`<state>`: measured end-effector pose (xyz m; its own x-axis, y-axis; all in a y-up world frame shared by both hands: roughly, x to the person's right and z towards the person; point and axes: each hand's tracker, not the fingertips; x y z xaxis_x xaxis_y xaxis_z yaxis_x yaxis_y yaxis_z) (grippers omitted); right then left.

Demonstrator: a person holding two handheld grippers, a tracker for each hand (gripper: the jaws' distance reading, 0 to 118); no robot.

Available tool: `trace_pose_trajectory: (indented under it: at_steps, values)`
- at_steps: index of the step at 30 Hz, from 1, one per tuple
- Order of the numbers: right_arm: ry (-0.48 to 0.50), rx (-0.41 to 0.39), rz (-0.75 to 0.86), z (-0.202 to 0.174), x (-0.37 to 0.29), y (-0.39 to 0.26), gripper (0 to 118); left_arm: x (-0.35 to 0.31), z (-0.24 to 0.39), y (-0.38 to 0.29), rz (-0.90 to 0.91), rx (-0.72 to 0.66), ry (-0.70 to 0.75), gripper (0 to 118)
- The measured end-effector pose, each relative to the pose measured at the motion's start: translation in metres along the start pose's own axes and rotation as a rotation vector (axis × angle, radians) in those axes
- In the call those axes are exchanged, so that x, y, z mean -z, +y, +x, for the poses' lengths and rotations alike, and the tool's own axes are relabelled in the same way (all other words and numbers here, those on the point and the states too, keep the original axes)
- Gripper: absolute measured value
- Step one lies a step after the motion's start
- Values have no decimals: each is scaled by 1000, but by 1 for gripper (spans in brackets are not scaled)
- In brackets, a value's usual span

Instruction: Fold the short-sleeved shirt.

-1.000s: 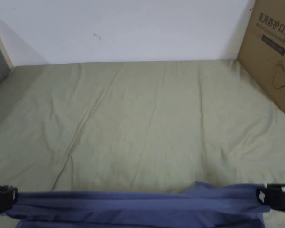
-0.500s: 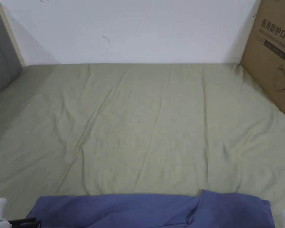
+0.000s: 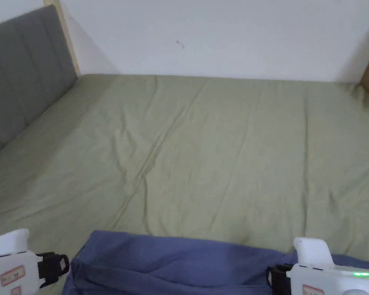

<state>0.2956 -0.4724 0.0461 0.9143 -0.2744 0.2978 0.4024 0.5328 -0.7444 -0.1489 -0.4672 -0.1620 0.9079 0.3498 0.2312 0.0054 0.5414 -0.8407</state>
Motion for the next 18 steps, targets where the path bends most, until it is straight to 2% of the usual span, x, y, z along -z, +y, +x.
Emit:
trace_pose_trajectory:
  at_steps: [1,2,3,4,5,10,13,14,16,17,18]
  values:
    - [24,-7,-7,-9,5,1,4,1,-9,0,-10,-48,-26,33]
    - [45,-27,-16,-17,10,1,4,-4,1,-5,-46,-73,-35,58]
    - [48,-50,-28,-25,15,2,4,-2,0,-8,-65,-98,-37,96]
    - [45,-68,-30,-32,19,3,4,1,-3,-10,-70,-112,-50,113]
    - [46,-89,-30,-37,22,3,4,6,-5,-13,-77,-119,-54,117]
    - [96,-115,-81,-50,32,7,4,38,-27,-16,-95,-274,-170,117]
    - [78,-138,-97,-54,36,5,4,69,-36,-23,-158,-401,-256,115]
    - [75,-138,-100,-53,36,5,4,79,-42,-24,-148,-419,-221,114]
    - [75,-132,-108,-52,36,3,4,79,-39,-21,-122,-364,-192,112]
    - [76,-125,-109,-50,36,2,4,74,-36,-19,-112,-349,-157,104]
    - [77,-119,-110,-48,36,2,4,65,-25,-21,-101,-306,-99,75]
